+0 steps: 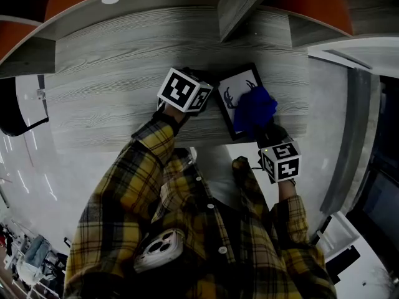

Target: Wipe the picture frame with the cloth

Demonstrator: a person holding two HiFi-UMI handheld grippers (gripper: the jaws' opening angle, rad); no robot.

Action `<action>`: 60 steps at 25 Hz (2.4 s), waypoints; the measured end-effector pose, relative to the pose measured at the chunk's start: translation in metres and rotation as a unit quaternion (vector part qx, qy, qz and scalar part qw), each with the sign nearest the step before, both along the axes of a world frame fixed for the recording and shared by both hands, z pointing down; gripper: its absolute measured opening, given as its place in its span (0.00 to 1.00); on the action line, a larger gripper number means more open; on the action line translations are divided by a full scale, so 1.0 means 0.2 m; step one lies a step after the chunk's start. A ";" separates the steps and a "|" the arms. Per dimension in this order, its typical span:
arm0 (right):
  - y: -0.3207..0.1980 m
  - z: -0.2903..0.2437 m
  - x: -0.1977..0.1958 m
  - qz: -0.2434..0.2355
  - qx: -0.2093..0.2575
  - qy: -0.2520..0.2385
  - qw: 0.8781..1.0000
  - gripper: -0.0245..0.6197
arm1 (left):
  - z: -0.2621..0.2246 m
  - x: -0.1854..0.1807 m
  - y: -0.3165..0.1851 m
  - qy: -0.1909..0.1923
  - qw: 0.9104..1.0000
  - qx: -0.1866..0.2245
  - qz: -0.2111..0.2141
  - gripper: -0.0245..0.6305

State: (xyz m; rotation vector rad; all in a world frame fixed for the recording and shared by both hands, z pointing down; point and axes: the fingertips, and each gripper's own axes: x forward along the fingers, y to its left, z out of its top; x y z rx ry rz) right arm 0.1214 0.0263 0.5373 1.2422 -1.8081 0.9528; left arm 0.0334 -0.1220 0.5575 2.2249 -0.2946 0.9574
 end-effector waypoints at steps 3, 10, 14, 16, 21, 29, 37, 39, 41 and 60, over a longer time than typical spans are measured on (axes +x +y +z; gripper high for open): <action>0.08 0.01 0.04 0.021 -0.015 -0.008 1.000 0.11 | 0.00 0.00 0.00 -0.001 1.000 -0.002 0.000 0.21; -0.08 -0.21 0.04 0.044 0.048 -0.036 0.997 0.11 | 0.00 0.00 0.00 0.000 1.000 -0.001 0.000 0.21; -0.41 -0.47 -0.01 0.025 0.145 -0.047 0.988 0.11 | 0.01 0.00 0.00 -0.001 1.000 0.000 0.000 0.21; -0.57 -0.54 -0.02 0.021 0.178 -0.050 0.983 0.11 | 0.01 0.00 0.00 -0.001 1.000 0.000 0.000 0.21; -0.78 -0.26 0.02 0.021 0.143 -0.022 0.989 0.11 | 0.00 0.00 0.00 -0.002 1.000 0.003 0.000 0.21; -0.69 0.04 0.09 -0.010 0.069 0.042 0.997 0.11 | 0.00 0.00 -0.01 -0.002 1.000 0.003 0.000 0.21; -0.38 0.04 0.16 0.006 0.039 0.043 0.998 0.11 | 0.00 0.00 0.00 0.000 1.000 0.002 0.000 0.21; -0.28 0.04 0.18 0.017 0.029 0.040 0.999 0.11 | 0.00 0.00 0.00 -0.001 1.000 0.001 0.001 0.21; -0.20 0.04 0.20 0.029 0.020 0.039 0.999 0.11 | 0.00 0.00 0.00 -0.001 1.000 0.001 0.001 0.21; 0.18 -0.08 0.28 0.147 0.031 0.011 0.989 0.11 | 0.00 -0.01 -0.02 0.006 1.000 0.010 -0.003 0.21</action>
